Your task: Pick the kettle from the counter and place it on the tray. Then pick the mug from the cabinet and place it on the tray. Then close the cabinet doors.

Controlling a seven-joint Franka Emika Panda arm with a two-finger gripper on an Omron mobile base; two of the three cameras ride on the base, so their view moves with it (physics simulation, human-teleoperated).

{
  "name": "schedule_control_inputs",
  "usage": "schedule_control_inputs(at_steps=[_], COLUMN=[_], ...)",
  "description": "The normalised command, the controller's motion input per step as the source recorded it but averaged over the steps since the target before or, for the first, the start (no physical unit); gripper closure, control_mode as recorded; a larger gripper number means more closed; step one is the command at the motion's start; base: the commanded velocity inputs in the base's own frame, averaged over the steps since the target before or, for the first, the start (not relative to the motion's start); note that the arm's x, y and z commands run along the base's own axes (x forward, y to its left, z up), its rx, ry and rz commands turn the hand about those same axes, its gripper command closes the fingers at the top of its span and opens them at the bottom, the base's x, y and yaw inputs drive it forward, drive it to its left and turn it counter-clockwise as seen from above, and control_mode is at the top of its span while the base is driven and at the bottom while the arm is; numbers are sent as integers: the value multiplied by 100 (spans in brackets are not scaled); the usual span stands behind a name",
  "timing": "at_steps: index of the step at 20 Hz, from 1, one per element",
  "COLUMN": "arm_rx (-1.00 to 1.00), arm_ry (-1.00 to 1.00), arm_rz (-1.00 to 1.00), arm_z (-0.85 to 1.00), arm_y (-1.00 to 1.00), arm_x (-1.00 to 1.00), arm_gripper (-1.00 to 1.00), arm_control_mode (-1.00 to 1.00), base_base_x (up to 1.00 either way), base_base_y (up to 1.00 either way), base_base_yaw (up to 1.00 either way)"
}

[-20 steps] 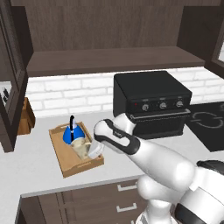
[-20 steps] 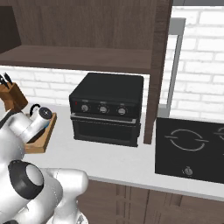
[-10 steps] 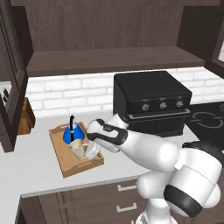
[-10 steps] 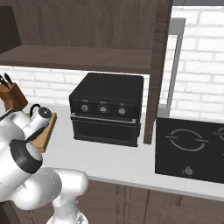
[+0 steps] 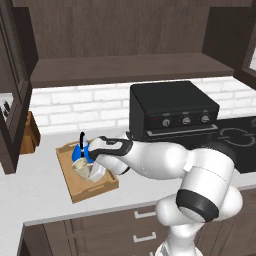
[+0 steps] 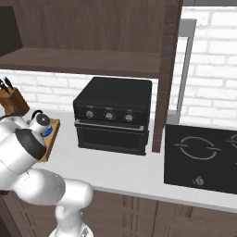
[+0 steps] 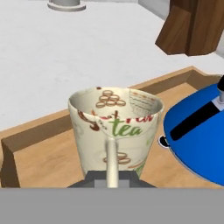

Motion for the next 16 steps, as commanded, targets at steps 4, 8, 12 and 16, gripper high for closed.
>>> schedule_control_inputs(at_steps=[4,8,12,16], arm_rx=[0,-1,-3,-3], arm_ry=[-4,-2,-1,-1], arm_rz=[0,1,2,4], arm_z=[-27,-35,-33,-30], arm_y=[14,2,0,-5], arm_x=[15,5,1,-22], arm_gripper=[100,100,100,100], arm_control_mode=[-100,-100,-100,-100], base_base_x=[0,0,0,0], base_base_y=[0,0,0,0], base_base_yaw=[0,0,0,0])
